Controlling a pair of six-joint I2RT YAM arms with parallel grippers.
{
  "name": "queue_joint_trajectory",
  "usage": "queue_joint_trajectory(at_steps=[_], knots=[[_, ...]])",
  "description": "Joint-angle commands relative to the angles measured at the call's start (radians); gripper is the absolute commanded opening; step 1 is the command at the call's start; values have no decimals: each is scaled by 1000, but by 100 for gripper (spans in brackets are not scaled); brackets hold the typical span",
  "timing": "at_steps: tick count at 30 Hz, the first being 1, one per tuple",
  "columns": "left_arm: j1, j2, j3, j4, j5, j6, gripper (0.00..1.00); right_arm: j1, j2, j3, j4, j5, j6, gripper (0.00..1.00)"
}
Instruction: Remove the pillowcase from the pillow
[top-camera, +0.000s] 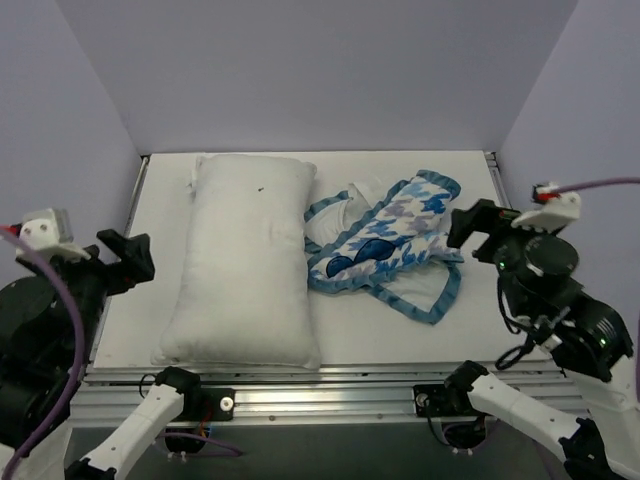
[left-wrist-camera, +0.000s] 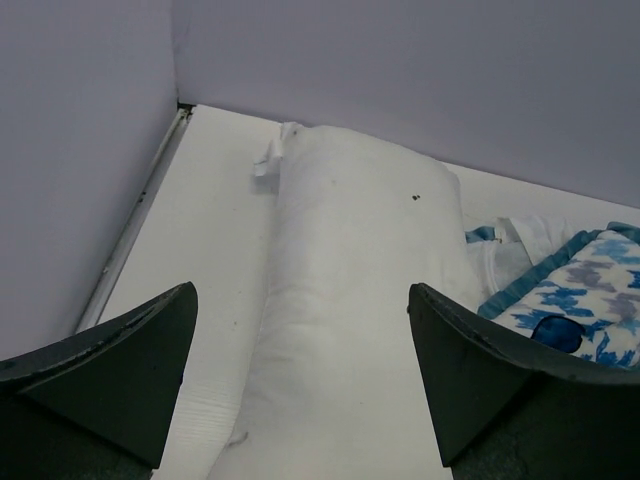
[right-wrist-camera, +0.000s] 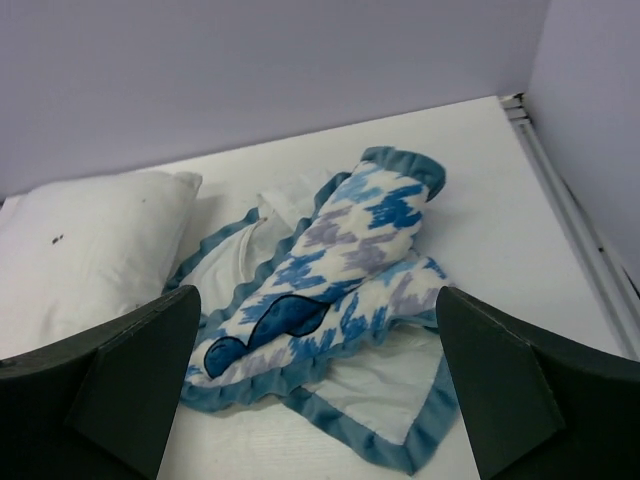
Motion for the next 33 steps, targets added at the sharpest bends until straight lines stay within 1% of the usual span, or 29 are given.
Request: queue_joint_trajectory(at_steps=[1, 3, 4, 6, 7, 8, 10, 15, 18, 24, 33], knots=[[4, -104, -34, -92, -115, 66, 94, -6, -146, -54, -58, 165, 14, 100], [4, -191, -69, -90, -145, 67, 94, -6, -209, -89, -64, 209, 16, 100], [4, -219, -110, -86, -157, 69, 94, -6, -270, -130, -63, 225, 11, 100], [4, -273, -153, -66, -180, 70, 94, -4, -330, -170, -49, 252, -1, 100], [4, -322, -176, -57, -188, 73, 94, -3, -384, -187, -48, 262, 0, 100], [4, -347, -224, -38, -206, 73, 94, -1, -407, -218, -43, 265, -1, 100], [4, -406, -267, -29, -220, 61, 94, 2, -470, -244, -23, 263, -9, 100], [4, -511, -386, 11, -240, 29, 94, 7, -530, -281, -6, 260, -26, 100], [4, -522, -411, 2, -243, 17, 94, 8, -536, -282, -12, 259, -32, 100], [4, -502, -410, -38, -245, -2, 94, 10, -535, -296, -15, 254, -30, 100], [4, -482, -410, -40, -239, -9, 94, 11, -504, -299, -3, 239, -44, 100]])
